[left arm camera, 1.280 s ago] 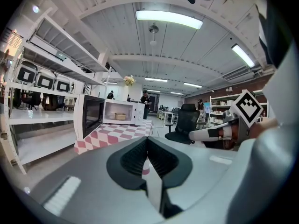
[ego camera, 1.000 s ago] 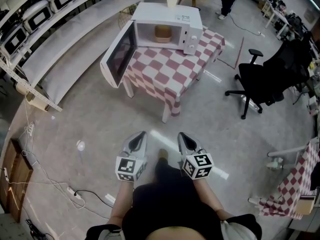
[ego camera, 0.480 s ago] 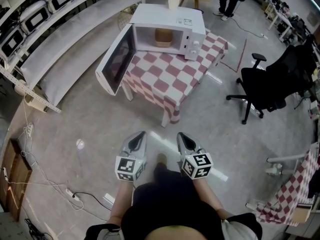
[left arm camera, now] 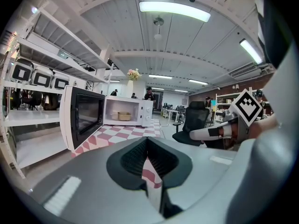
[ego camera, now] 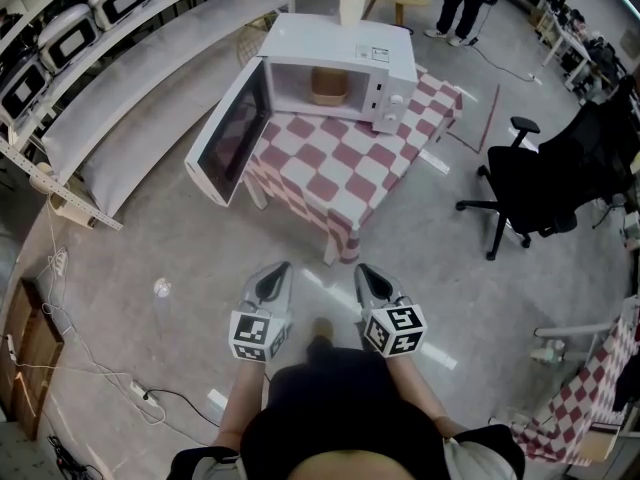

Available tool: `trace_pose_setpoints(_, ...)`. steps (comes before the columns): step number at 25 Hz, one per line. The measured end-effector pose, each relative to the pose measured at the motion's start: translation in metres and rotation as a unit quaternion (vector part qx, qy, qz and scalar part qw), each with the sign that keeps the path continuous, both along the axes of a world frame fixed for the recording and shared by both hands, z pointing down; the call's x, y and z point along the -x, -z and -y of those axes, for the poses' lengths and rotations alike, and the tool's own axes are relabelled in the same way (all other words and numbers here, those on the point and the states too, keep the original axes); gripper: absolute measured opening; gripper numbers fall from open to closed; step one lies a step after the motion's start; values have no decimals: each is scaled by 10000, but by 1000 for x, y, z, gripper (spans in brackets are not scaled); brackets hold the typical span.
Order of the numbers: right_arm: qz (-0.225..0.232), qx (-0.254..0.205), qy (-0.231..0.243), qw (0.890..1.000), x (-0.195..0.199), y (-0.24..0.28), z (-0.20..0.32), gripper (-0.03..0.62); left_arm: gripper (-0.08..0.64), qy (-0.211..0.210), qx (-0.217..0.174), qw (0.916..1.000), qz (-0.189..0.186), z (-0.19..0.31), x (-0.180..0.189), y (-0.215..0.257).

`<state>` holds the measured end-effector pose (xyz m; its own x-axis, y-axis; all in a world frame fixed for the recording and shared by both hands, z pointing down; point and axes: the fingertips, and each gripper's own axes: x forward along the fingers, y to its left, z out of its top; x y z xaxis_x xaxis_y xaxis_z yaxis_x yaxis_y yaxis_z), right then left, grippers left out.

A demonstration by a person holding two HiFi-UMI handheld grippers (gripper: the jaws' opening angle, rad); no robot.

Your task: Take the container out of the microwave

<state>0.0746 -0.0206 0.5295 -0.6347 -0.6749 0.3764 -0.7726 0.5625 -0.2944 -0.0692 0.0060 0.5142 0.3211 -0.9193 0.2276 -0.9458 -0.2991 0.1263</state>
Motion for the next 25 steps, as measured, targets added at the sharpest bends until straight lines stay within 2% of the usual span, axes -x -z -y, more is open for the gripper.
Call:
trace_pose_setpoints(14, 2, -115, 75, 9999, 3, 1, 39, 0, 11, 75, -96, 9999, -18, 39, 0, -1)
trace_pose_setpoints(25, 62, -118, 22, 9999, -1, 1, 46, 0, 11, 85, -92, 9999, -80, 44, -8, -2)
